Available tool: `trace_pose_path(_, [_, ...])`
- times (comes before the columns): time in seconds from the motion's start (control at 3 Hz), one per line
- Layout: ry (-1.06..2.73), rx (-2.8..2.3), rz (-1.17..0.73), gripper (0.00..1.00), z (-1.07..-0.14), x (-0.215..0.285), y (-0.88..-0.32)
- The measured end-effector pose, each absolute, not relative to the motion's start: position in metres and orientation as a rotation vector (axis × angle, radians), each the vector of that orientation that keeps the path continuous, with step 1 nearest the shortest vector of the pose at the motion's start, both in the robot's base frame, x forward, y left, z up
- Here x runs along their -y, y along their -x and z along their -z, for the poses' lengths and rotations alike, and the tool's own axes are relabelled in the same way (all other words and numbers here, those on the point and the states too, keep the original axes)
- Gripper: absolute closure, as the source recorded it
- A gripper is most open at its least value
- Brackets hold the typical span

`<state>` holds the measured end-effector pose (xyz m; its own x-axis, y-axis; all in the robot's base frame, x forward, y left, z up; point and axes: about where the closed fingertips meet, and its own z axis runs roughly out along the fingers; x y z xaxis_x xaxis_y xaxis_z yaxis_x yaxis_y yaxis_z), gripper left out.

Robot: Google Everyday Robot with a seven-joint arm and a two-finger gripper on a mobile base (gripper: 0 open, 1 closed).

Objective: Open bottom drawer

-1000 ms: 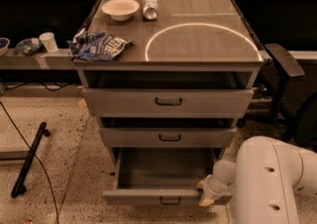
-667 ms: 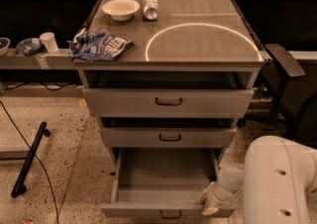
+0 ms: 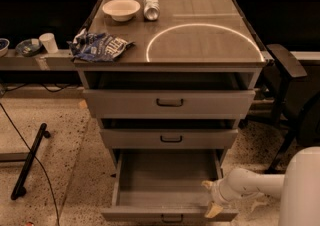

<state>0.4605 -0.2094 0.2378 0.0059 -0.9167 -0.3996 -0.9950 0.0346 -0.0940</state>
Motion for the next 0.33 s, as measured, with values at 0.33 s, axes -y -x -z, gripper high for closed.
trace_pose_path(0.33, [1.932,-1.952,-0.293,0.03,-0.2484,0.2069,-0.4685])
